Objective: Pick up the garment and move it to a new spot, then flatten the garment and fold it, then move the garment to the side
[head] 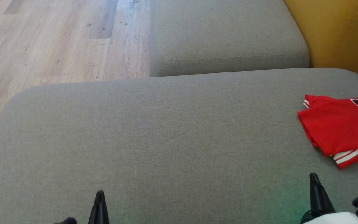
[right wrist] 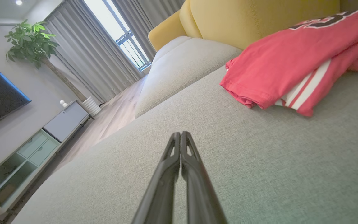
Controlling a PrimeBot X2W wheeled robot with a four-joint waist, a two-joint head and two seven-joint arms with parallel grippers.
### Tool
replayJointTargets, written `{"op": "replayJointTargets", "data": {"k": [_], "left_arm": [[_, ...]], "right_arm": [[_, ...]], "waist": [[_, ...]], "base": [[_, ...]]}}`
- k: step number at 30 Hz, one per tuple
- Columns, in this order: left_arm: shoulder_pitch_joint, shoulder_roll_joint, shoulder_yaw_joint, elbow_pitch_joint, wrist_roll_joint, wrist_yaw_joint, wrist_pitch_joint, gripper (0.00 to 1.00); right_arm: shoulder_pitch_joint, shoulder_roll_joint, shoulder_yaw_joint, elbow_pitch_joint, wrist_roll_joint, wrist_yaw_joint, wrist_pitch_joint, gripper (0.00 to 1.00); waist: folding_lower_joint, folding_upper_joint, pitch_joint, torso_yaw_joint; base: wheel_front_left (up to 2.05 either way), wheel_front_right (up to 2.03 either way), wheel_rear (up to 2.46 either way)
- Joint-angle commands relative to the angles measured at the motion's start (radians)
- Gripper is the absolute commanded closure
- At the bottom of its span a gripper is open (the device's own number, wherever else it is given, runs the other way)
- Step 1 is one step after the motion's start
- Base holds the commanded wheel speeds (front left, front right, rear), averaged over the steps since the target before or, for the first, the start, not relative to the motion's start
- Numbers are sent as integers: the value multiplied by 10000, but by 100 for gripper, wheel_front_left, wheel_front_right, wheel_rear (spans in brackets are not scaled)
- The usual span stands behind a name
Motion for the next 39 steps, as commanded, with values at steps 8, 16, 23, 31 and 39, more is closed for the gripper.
{"op": "replayJointTargets", "data": {"k": [8, 16, 23, 31, 39], "left_arm": [[-754, 111, 477, -192, -1090, -221, 199, 100], [-998, 132, 754, -130, -2142, -416, 436, 100], [-1191, 144, 977, -78, -2957, -568, 626, 100], [-1412, 154, 1239, -16, -3884, -742, 848, 100], [-1635, 159, 1506, 47, -4805, -916, 1075, 100]], "right_arm": [[-794, 31, -132, -262, 1045, -3, 256, 100], [-1033, 67, -253, -240, 2035, -4, 510, 100], [-1219, 97, -349, -223, 2805, -4, 711, 100], [-1432, 131, -461, -203, 3684, -5, 941, 100], [-1646, 167, -575, -182, 4562, -6, 1172, 100]], "waist": [[-1, 0, 101, -30], [-1, 0, 210, -64], [-1, 0, 296, -90], [-1, 0, 394, -120], [-1, 0, 491, -149]], "base": [[0, 0, 0], [0, 0, 0], [0, 0, 0], [0, 0, 0], [0, 0, 0]]}}
